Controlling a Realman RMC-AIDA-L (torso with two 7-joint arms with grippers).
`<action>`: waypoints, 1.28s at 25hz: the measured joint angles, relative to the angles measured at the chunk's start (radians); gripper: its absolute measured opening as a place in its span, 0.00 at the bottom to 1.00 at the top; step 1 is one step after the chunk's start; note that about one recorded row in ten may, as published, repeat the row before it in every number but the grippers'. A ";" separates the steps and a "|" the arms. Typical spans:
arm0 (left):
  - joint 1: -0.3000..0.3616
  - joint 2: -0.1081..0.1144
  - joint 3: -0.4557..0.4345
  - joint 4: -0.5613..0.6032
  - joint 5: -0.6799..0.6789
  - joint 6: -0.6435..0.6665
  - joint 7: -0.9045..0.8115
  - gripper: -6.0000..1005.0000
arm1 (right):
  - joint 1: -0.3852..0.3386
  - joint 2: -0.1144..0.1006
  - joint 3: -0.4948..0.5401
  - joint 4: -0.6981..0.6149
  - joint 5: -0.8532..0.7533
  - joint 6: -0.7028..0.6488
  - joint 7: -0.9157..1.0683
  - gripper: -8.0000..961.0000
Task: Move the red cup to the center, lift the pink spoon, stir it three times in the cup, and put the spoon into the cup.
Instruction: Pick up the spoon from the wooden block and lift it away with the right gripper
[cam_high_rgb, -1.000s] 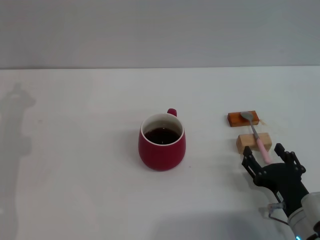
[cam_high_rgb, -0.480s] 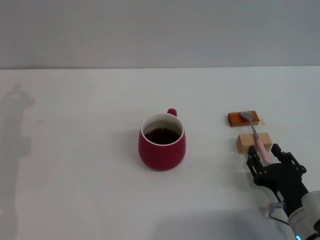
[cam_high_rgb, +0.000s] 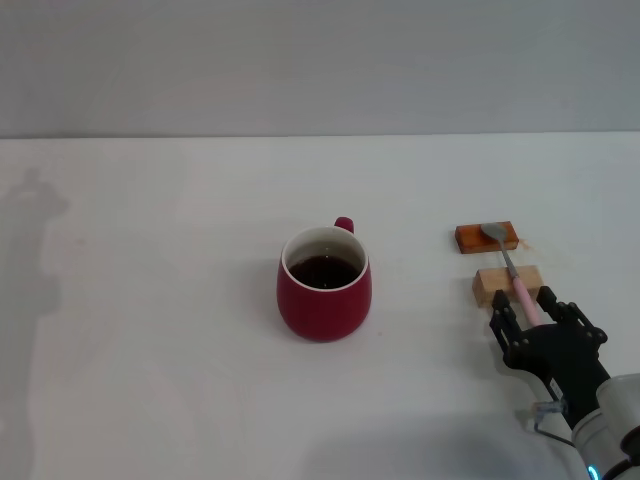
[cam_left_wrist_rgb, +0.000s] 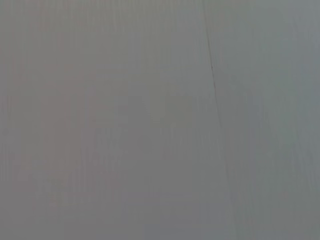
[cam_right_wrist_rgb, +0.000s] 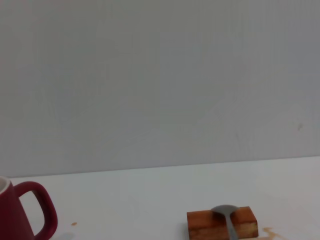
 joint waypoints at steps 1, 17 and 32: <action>0.001 0.000 0.000 0.000 0.000 0.001 0.000 0.00 | 0.000 0.000 0.000 0.000 0.000 0.000 0.000 0.59; -0.003 0.001 0.000 0.000 0.000 -0.002 0.000 0.00 | 0.007 0.002 0.006 -0.010 0.000 0.002 0.000 0.44; 0.005 0.001 0.000 0.000 0.000 -0.002 0.000 0.00 | 0.010 0.002 0.002 -0.010 0.000 0.012 0.000 0.38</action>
